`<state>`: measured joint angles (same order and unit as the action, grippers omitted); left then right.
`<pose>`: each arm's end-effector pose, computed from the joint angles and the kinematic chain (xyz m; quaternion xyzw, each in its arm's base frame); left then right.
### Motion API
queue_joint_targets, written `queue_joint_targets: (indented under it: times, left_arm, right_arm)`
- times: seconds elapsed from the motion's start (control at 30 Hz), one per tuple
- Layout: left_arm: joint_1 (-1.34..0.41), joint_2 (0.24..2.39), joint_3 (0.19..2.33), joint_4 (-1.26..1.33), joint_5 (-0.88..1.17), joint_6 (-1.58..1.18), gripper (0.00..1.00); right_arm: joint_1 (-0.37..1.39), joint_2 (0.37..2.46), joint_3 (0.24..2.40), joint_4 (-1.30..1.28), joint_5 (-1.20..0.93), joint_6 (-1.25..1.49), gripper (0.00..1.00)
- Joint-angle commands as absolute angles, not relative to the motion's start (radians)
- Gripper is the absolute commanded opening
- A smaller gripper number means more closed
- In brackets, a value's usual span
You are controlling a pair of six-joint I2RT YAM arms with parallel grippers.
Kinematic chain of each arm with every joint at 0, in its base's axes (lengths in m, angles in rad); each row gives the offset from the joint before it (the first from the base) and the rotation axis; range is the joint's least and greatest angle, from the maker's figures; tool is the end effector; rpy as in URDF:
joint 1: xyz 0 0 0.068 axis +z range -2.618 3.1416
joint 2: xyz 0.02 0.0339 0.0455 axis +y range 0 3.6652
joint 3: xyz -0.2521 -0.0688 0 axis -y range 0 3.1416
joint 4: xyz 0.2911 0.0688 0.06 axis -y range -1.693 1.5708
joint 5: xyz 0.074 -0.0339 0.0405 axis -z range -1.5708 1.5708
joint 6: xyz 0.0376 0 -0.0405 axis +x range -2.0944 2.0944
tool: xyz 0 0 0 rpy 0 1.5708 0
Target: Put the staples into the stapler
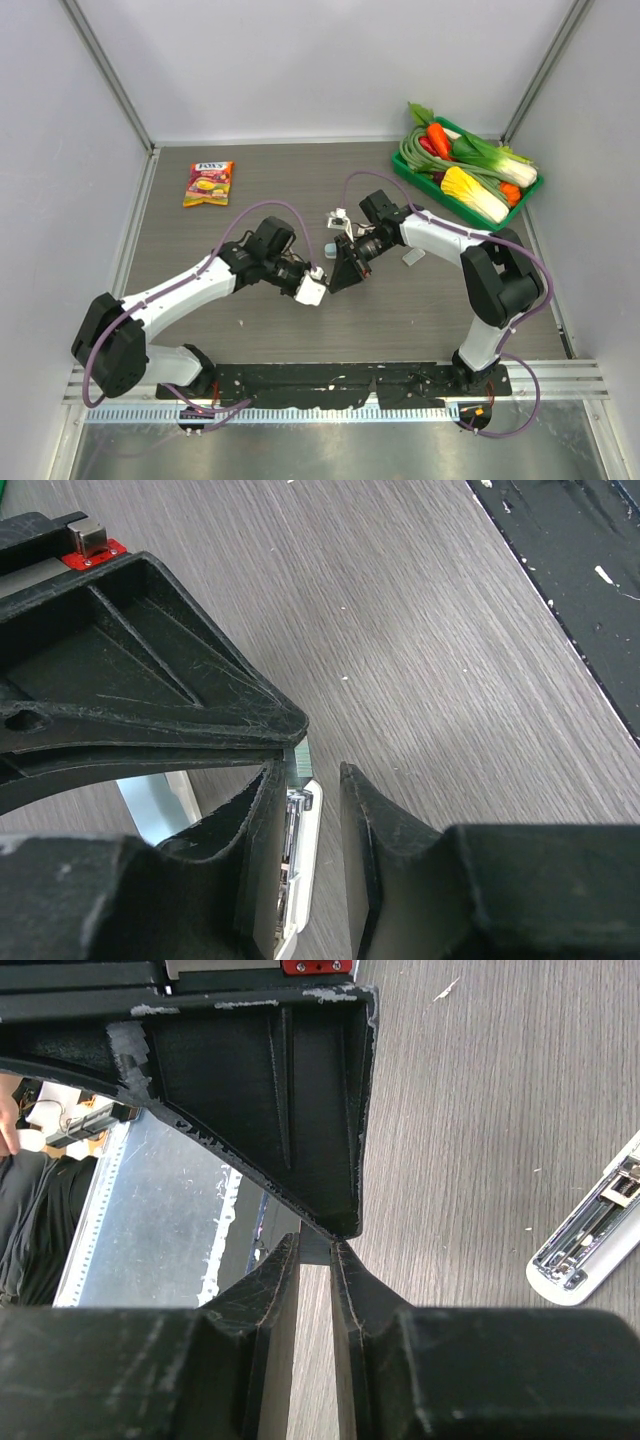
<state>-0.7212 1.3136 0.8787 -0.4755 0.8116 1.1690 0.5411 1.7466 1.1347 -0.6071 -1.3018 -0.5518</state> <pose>0.2121 -0.2228 0.2102 0.7795 0.4053 -0.2980 0.3734 0.2949 0.2195 0.1648 -0.4976 0.6141 0.5958 0.1424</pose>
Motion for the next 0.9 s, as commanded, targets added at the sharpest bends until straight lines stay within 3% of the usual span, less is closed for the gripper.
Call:
queue_joint_targets:
  times: [0.0, 0.43, 0.73, 0.87]
  left_arm:
    - [-0.732, 1.322, 0.91, -0.428, 0.811, 1.126, 0.31]
    - [-0.752, 1.338, 0.916, -0.384, 0.767, 1.063, 0.09]
    - [-0.755, 1.339, 0.914, -0.371, 0.733, 1.02, 0.06]
    - [-0.753, 1.341, 0.907, -0.344, 0.69, 0.965, 0.05]
  right_arm:
    - [0.538, 1.747, 1.138, -0.603, -1.338, -0.574, 0.23]
    - [0.538, 1.75, 1.138, -0.621, -1.339, -0.594, 0.23]
    - [0.522, 1.723, 1.166, -0.698, -1.298, -0.675, 0.41]
    - [0.48, 1.692, 1.233, -0.935, -1.246, -0.882, 0.45]
